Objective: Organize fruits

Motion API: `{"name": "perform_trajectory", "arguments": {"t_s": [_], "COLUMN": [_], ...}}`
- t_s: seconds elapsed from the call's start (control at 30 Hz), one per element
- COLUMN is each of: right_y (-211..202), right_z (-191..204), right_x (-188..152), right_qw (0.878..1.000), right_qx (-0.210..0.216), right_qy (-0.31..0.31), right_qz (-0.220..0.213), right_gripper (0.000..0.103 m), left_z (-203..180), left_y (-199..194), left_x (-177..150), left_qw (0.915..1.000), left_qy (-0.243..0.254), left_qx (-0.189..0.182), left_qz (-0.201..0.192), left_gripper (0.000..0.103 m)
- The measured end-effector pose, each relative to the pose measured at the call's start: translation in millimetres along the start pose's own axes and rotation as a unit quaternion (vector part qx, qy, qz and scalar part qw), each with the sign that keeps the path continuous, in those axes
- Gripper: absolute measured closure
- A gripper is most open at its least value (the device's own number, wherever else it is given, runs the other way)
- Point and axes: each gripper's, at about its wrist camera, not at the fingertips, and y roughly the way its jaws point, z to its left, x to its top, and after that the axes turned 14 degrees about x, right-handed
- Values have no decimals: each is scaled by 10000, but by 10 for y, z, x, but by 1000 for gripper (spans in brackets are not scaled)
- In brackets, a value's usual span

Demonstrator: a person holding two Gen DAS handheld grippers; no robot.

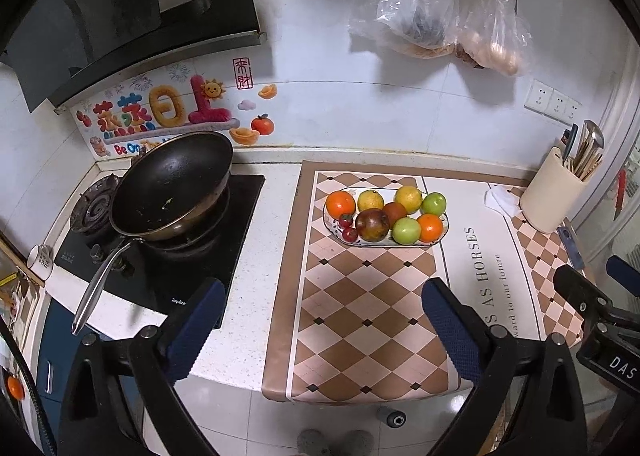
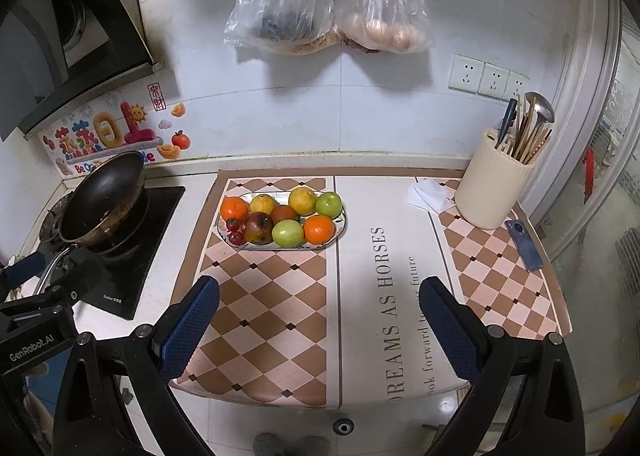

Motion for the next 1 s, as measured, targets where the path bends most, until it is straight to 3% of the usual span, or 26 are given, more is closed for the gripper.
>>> {"name": "perform_trajectory", "arguments": {"t_s": [1.0], "right_y": [1], "right_z": [-19], "right_x": [-41], "right_qw": [10000], "right_qx": [7], "right_qy": [22], "right_qz": [37], "right_gripper": [1], "left_z": [15], "left_y": [-53], "left_x": [-27], "left_qw": [9999], "left_qy": [59], "left_qx": [-71], "left_qz": [-45], "left_gripper": [2]}}
